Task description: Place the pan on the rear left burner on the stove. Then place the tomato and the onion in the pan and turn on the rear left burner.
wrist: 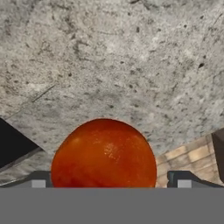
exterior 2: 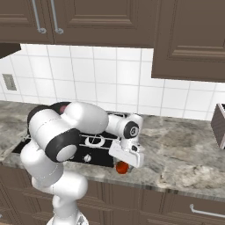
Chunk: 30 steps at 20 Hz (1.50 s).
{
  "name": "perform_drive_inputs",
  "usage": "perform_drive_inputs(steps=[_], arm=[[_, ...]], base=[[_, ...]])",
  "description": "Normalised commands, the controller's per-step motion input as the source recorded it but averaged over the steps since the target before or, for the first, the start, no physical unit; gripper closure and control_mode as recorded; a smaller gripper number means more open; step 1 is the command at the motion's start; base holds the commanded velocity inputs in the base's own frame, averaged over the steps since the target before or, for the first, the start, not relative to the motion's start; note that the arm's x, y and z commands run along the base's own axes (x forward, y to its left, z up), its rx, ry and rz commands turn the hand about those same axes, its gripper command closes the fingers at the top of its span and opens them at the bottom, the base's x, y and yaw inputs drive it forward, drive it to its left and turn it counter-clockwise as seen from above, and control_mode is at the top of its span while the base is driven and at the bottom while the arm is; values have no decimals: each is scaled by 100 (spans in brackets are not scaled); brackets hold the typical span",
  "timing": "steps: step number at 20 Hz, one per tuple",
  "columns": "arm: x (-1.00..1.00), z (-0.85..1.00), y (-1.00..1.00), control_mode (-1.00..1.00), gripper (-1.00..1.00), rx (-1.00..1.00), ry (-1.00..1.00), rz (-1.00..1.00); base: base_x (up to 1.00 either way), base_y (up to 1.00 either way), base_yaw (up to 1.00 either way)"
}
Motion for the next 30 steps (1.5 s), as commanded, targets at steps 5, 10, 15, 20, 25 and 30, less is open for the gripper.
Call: perform_drive_inputs(steps=[5, 10, 15, 20, 25, 30], arm=[[-27, -12, 1, -100, 100, 1, 0, -3], [-17, 3, 3, -100, 100, 0, -2, -3], [-14, 45, 11, -100, 100, 0, -16, -2], [0, 50, 28, -100, 100, 0, -17, 0], [0, 37, 51, -100, 100, 0, -11, 0], [3, 35, 62, -100, 100, 0, -9, 0]], base=[[0, 0, 0], [0, 0, 0], [0, 0, 0], [0, 0, 0], [0, 0, 0], [0, 0, 0]])
